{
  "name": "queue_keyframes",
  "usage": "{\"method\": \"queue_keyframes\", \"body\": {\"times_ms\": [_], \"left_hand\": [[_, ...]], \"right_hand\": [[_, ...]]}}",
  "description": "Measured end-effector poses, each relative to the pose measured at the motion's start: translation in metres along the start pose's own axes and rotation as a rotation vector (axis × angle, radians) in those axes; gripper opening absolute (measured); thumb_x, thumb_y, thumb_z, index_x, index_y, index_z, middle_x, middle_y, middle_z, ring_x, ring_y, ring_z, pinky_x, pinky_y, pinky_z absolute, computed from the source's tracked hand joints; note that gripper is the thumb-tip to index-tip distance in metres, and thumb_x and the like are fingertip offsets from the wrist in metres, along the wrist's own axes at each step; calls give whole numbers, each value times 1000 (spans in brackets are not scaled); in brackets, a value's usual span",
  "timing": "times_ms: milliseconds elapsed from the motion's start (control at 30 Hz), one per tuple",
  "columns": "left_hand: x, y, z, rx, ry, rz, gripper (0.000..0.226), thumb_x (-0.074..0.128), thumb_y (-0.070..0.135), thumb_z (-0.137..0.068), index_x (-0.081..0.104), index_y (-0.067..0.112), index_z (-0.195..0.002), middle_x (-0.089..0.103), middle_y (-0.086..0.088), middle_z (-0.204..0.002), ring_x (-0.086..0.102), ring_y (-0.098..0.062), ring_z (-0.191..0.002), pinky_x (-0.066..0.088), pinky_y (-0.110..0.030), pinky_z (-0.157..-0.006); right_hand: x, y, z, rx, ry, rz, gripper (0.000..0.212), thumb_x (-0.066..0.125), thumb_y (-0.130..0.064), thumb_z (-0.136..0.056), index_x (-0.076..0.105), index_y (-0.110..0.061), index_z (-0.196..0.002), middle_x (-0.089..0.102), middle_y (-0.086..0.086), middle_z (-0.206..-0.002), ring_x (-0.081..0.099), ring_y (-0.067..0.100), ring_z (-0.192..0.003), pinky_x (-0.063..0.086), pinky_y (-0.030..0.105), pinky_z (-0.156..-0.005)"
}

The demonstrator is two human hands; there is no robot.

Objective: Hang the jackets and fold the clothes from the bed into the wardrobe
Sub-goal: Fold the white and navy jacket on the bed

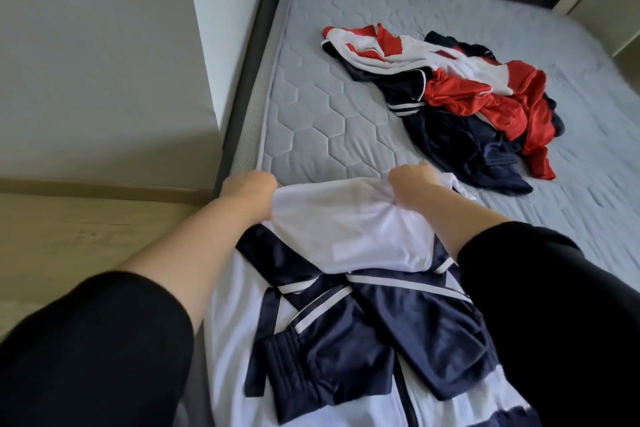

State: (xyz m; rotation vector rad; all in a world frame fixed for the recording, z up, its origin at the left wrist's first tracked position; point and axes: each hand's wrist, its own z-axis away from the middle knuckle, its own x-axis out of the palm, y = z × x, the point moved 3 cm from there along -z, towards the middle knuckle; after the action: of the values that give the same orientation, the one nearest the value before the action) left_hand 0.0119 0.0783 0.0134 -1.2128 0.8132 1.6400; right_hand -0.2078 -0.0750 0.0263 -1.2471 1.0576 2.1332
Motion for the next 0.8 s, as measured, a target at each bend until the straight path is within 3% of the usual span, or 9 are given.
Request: {"method": "queue_keyframes", "body": {"times_ms": [100,267,433,533,600,700,800], "left_hand": [[-37,-3,-2,-51,179,-35,25,63,13,-86,60,14,-111,61,-9,-114,60,-31,-106,41,-32,-73],[-96,-2,17,-56,547,57,16,53,1,-89,56,9,-103,59,-12,-108,58,-35,-99,33,-34,-63],[-72,9,61,47,557,124,17,53,0,-83,51,13,-93,58,-9,-101,58,-34,-93,30,-33,-61],[-33,20,97,251,631,152,22,62,-8,-67,50,8,-78,56,-11,-76,57,-34,-70,27,-31,-51],[-9,26,116,362,623,135,27,66,-12,-56,52,5,-71,51,-9,-64,54,-32,-55,27,-28,-44],[23,33,119,383,357,84,22,54,0,-74,42,16,-80,51,-3,-77,54,-28,-72,27,-30,-53],[38,38,121,402,141,31,18,46,4,-82,38,20,-82,48,1,-82,46,-22,-73,28,-30,-59]], "right_hand": [[-27,11,4,72,259,77,19,47,-2,-84,58,-18,-82,65,0,-94,60,24,-88,33,35,-92],[-74,49,18,207,649,-123,13,52,1,-81,61,-8,-82,60,9,-86,55,30,-87,31,39,-84],[-56,51,54,147,722,-229,11,54,3,-77,60,-1,-85,58,15,-88,54,34,-88,29,41,-81],[-27,45,90,93,797,-342,16,61,6,-66,60,1,-81,57,17,-80,56,37,-80,34,44,-78],[-4,42,116,26,877,-361,25,67,10,-55,60,1,-76,56,15,-73,56,36,-71,40,45,-73],[31,36,150,-96,927,-341,28,62,14,-47,60,0,-71,53,13,-66,54,33,-60,44,45,-67],[65,30,173,-133,876,-277,14,61,2,-58,61,-2,-71,51,12,-66,53,30,-58,41,41,-65]]}}
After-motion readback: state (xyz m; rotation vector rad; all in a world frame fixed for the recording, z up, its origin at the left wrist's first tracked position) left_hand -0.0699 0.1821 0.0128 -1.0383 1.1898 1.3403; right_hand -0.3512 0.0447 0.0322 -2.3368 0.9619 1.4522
